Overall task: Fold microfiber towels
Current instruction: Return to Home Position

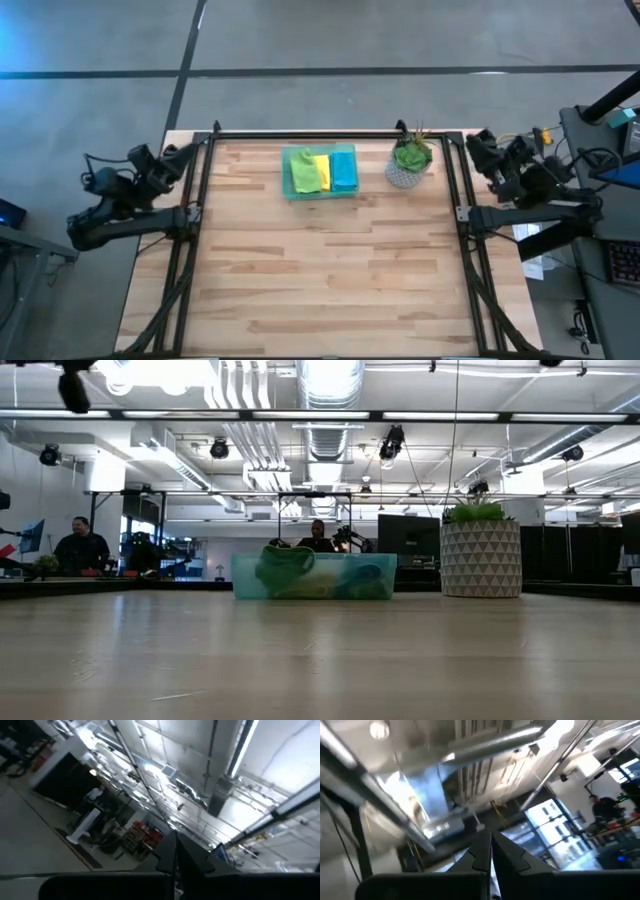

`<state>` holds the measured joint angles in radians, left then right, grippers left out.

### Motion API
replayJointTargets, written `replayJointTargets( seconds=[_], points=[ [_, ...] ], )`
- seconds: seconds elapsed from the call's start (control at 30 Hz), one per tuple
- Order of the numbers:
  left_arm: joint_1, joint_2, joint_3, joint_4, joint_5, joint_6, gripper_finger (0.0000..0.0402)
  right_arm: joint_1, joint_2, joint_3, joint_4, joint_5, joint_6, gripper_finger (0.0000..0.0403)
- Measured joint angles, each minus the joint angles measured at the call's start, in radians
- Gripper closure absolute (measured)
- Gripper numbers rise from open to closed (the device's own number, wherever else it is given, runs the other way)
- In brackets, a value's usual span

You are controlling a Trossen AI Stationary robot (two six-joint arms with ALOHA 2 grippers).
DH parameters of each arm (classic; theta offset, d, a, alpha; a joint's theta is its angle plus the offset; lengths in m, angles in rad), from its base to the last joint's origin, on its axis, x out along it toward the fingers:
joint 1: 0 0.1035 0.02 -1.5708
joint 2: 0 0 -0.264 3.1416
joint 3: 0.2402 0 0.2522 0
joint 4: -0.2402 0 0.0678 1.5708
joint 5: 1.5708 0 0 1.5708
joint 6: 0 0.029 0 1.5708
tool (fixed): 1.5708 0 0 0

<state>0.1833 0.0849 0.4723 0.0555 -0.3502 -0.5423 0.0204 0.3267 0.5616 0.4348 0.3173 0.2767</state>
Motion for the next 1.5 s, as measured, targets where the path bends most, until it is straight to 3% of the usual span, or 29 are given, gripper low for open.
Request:
replayJointTargets(
  seconds=[0.07,0.17,0.27,0.4,0.5,0.6,0.7,0.8,0.9,1.1,1.27,1.5],
  points=[
    [0.0,-0.063,-0.007,-0.07,-0.035,-0.033,0.0401,0.032,-0.034,-0.094,0.11,0.031,0.033,0.0394],
    [-0.002,-0.057,-0.038,-0.145,-0.01,-0.08,0.0402,0.084,-0.033,-0.232,0.256,0.052,0.085,0.0394],
    [-0.002,-0.043,-0.055,-0.145,0.002,-0.092,0.0402,0.134,-0.043,-0.311,0.321,0.138,0.08,0.0394],
    [-0.002,-0.058,-0.068,-0.25,-0.006,-0.078,0.0402,0.153,-0.169,-0.371,0.356,0.157,0.021,0.0394],
    [-0.001,-0.058,-0.048,-0.249,-0.018,-0.077,0.0402,0.152,-0.327,-0.383,0.274,0.164,-0.014,0.0394],
    [-0.002,-0.058,-0.078,-0.258,-0.014,-0.101,0.0402,0.152,-0.326,-0.376,0.172,0.205,-0.03,0.0394],
    [-0.002,-0.058,-0.143,-0.187,0.016,-0.145,0.0402,0.147,-0.327,-0.333,-0.05,0.193,0.083,0.0394],
    [-0.001,-0.056,-0.275,0.074,0.114,-0.179,0.0402,0.142,-0.323,-0.329,-0.212,0.075,0.211,0.0394],
    [-0.002,-0.056,-0.451,0.398,0.204,-0.198,0.0401,0.133,-0.327,-0.37,-0.197,0.028,0.296,0.0394],
    [-0.002,-0.047,-0.464,0.257,0.201,-0.229,0.0402,0.111,-0.326,-0.551,-0.038,-0.136,0.484,0.0394],
    [-0.002,-0.037,-0.464,0.191,0.219,-0.333,0.0402,0.11,-0.327,-0.549,-0.205,-0.137,0.394,0.0394],
    [-0.002,-0.015,-0.464,0.076,0.286,-0.232,0.0402,0.11,-0.295,-0.544,-0.423,-0.13,0.332,0.0394]
  ],
)
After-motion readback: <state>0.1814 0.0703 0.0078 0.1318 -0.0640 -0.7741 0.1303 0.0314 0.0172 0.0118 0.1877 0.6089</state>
